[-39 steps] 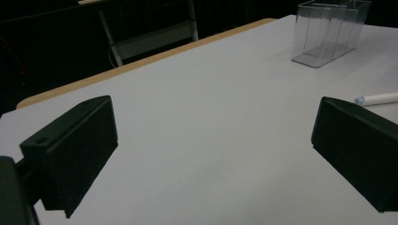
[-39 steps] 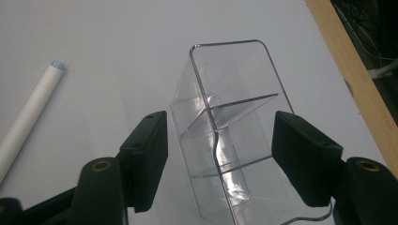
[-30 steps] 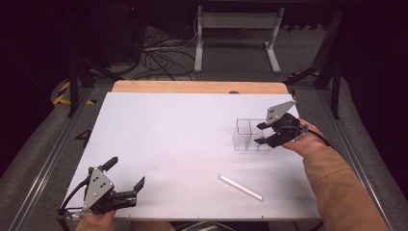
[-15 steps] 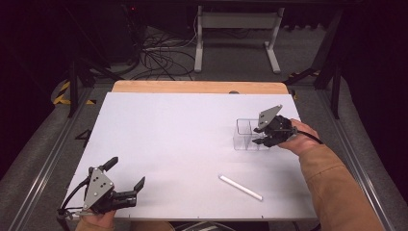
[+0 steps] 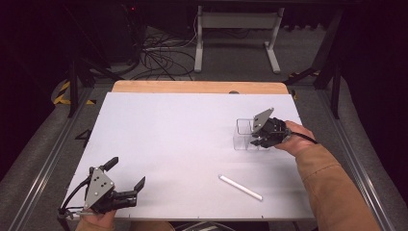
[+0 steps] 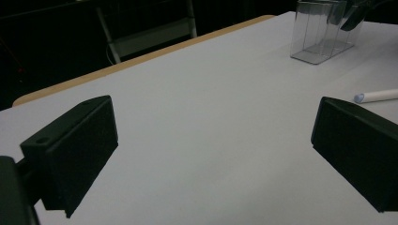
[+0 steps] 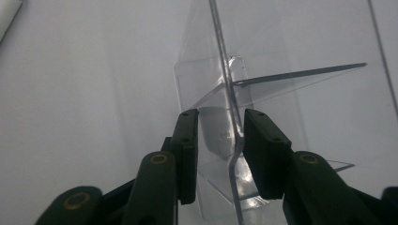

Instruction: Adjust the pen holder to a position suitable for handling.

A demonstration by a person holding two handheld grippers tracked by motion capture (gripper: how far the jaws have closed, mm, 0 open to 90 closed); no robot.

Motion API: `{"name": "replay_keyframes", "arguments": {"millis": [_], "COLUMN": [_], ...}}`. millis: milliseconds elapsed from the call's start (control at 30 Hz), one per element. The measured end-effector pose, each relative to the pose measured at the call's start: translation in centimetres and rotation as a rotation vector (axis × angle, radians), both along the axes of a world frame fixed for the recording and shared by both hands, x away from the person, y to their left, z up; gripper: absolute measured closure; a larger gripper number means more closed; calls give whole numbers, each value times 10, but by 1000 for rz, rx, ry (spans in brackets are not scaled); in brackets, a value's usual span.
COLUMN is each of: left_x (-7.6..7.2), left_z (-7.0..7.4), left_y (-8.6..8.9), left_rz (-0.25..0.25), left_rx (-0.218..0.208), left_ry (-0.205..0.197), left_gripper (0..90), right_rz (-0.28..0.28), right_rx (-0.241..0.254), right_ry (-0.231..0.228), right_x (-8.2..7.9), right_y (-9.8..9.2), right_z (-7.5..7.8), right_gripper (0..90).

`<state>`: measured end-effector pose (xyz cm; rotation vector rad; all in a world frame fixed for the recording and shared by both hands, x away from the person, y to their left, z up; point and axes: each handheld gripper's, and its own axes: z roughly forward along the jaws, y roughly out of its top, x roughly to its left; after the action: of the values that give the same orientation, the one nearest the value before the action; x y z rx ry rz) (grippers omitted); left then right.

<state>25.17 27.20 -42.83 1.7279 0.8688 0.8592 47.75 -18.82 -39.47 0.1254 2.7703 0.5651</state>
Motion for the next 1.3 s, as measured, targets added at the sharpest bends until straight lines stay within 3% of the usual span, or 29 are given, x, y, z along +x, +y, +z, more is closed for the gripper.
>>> {"name": "replay_keyframes", "arguments": {"millis": [233, 933, 967, 1067, 1100, 1300], "left_x": [1, 1, 1, 1, 1, 1], "left_z": [-1, -1, -1, -1, -1, -1], "left_y": [0, 0, 0, 0, -1, -1], "left_rz": [4, 6, 6, 5, 4, 4], "left_rx": [4, 0, 1, 4, 3, 1], "left_ry": [4, 5, 5, 4, 5, 7], "left_gripper": [17, 17, 17, 17, 17, 17], "right_rz": [18, 58, 78, 67, 85, 89], "right_rx": [-29, -42, -37, -36, -28, 13], "right_ry": [11, 3, -7, 2, -17, -28], "right_x": [-1, -7, -6, -10, -9, -15], "right_y": [4, 4, 4, 4, 4, 7], "right_z": [-3, 0, 0, 2, 3, 14], "right_gripper": [759, 824, 824, 824, 825, 842]}}
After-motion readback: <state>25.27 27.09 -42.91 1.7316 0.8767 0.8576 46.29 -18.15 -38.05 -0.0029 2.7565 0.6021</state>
